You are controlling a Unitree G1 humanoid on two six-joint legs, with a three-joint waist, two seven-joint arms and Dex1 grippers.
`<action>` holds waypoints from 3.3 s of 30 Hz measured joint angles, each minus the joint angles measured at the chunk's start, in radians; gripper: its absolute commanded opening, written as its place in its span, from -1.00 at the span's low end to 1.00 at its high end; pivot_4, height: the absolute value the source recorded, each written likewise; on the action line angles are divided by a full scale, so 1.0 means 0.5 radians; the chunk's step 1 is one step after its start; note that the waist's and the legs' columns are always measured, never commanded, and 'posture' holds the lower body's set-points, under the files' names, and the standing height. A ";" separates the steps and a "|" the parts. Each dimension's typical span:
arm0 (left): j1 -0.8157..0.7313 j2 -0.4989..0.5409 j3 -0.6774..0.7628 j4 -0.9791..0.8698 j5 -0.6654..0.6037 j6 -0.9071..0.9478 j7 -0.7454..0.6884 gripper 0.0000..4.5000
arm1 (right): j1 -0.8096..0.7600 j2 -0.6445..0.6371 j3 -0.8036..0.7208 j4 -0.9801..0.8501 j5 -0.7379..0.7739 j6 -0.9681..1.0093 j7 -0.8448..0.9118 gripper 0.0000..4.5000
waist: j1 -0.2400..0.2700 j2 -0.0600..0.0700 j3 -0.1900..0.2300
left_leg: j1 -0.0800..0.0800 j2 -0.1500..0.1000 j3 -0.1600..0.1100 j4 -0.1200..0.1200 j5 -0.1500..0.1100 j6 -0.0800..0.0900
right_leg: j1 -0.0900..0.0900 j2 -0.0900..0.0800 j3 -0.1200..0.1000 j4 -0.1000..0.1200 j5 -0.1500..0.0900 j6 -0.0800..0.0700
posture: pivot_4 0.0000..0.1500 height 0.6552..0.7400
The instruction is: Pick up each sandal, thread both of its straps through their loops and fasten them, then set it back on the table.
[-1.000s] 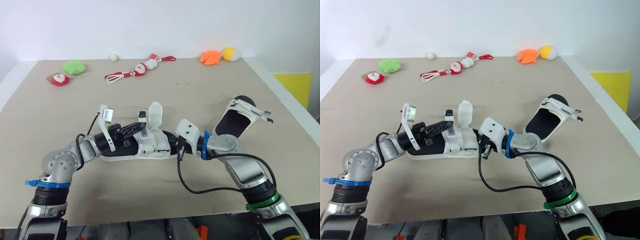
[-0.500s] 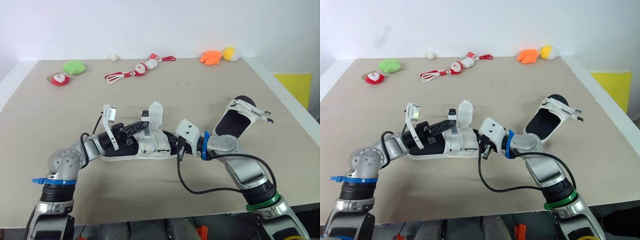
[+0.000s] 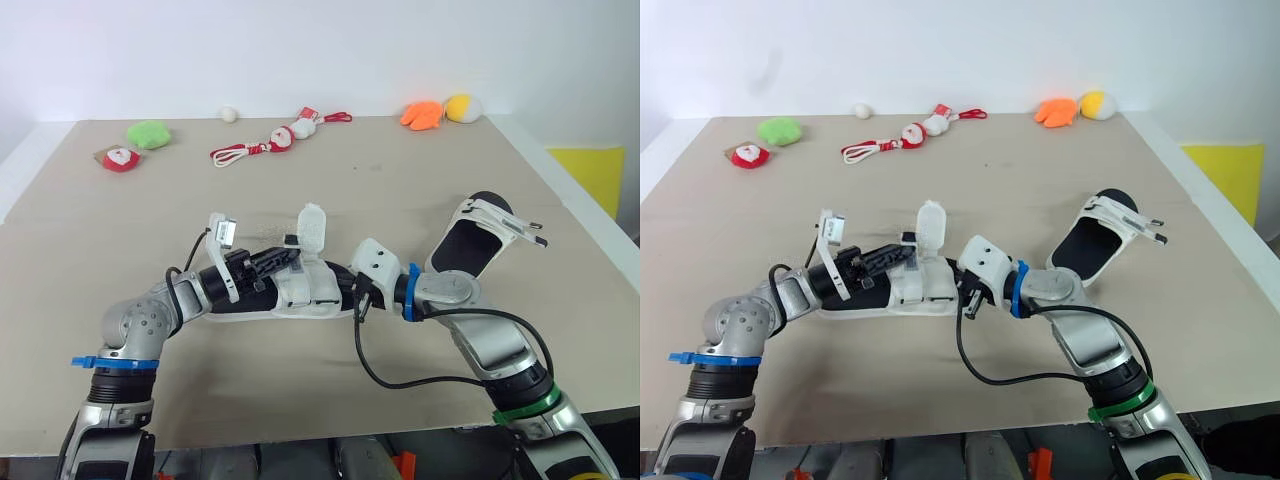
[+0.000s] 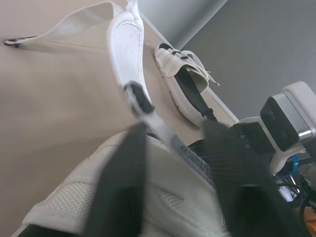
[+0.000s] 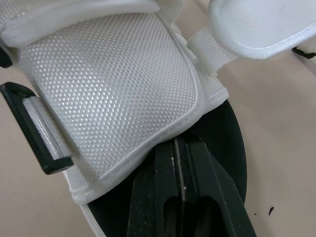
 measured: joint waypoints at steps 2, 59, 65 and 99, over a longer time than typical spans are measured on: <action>0.000 0.001 0.005 0.000 0.023 -0.001 0.000 0.87 | 0.000 0.000 0.000 0.000 0.000 0.000 0.000 -1.00 | 0.000 0.000 0.000 | 0.000 0.000 0.000 0.000 0.000 0.000 | 0.000 0.000 0.000 0.000 0.000 0.000 | 1.00 1.00; -0.378 0.004 0.205 0.366 0.104 0.381 -0.067 -0.98 | 0.012 0.037 0.005 0.000 0.001 -0.014 -0.031 -1.00 | -0.010 0.000 0.000 | 0.000 0.000 -0.004 -0.002 0.000 0.000 | -0.001 0.001 -0.003 0.000 0.004 0.008 | 1.00 1.00; -0.335 0.003 0.140 0.330 0.175 0.364 -0.053 -0.98 | 0.011 0.039 0.005 0.000 0.001 -0.012 -0.032 -1.00 | -0.010 0.000 0.000 | 0.000 0.000 -0.005 -0.002 0.000 0.000 | -0.001 0.001 -0.003 0.000 0.004 0.007 | 1.00 1.00; -0.322 0.194 0.224 0.259 0.329 0.375 -0.046 0.98 | -0.064 0.032 0.039 -0.004 -0.003 0.207 -0.061 -1.00 | -0.003 -0.002 -0.001 | 0.002 -0.001 -0.008 0.000 0.003 -0.002 | 0.004 0.000 -0.004 0.000 0.000 0.001 | 1.00 1.00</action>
